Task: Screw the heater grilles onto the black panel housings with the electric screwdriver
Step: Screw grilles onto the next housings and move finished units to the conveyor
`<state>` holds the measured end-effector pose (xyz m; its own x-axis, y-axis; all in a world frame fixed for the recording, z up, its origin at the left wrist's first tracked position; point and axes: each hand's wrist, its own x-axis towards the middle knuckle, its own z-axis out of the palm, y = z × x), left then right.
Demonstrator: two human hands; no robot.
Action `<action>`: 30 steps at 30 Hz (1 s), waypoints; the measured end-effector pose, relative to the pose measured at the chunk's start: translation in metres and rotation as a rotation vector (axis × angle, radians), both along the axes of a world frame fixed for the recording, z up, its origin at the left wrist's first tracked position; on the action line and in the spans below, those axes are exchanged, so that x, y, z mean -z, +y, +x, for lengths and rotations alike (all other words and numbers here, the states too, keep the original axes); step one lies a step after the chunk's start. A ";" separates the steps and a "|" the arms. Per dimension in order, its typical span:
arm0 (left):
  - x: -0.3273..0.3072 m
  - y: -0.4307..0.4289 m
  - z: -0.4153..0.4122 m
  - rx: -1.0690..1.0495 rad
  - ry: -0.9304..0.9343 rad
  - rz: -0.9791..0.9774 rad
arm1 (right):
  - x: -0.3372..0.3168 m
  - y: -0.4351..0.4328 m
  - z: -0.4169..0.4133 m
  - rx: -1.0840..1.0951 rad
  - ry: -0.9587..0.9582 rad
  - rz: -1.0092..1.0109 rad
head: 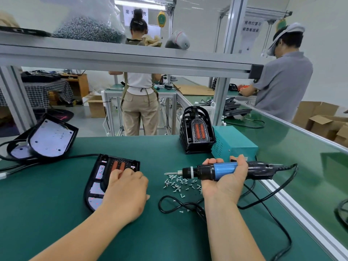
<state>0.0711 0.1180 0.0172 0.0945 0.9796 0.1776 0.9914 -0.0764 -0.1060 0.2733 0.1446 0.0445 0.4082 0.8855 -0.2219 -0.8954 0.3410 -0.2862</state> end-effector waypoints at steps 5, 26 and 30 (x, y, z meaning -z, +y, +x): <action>0.008 0.001 0.001 0.003 0.057 0.037 | 0.001 0.000 0.001 -0.005 0.007 0.021; 0.001 0.006 0.009 0.070 0.139 -0.036 | 0.004 0.002 -0.001 -0.017 -0.020 0.010; -0.001 0.008 0.004 0.058 0.022 -0.013 | 0.005 0.002 -0.001 -0.014 -0.023 0.009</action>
<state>0.0751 0.1257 0.0178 0.1548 0.9745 0.1626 0.9827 -0.1349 -0.1268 0.2727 0.1467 0.0399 0.4006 0.8931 -0.2048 -0.8933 0.3309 -0.3042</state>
